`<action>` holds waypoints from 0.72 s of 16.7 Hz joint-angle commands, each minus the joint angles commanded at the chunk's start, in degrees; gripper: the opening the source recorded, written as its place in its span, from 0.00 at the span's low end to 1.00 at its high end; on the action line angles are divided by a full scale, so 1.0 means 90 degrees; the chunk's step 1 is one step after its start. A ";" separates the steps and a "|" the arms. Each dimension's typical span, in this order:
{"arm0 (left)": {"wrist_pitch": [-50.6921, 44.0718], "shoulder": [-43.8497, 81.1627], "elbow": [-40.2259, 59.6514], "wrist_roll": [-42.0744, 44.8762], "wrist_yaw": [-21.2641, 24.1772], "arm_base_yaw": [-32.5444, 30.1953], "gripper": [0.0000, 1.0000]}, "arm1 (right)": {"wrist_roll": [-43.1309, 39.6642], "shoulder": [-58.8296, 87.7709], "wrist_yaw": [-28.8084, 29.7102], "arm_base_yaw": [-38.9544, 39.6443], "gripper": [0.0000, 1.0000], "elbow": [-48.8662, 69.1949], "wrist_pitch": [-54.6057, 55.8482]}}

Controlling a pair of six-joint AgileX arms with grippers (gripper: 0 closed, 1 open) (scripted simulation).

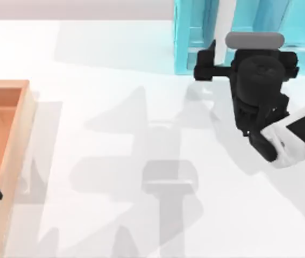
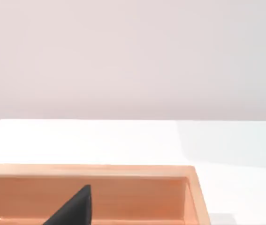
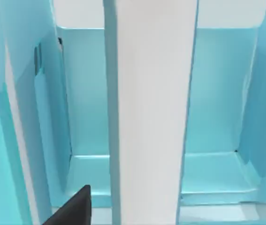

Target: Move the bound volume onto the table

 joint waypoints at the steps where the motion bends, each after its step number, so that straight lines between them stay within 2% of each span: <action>1: 0.0000 0.0000 0.0000 0.0000 0.0000 0.0000 1.00 | 0.0032 0.0277 0.0062 0.0081 1.00 0.0128 0.0103; 12: 0.0000 0.0000 0.0000 0.0000 0.0000 0.0000 1.00 | 0.0081 0.0821 0.0086 0.0136 1.00 0.0556 0.0163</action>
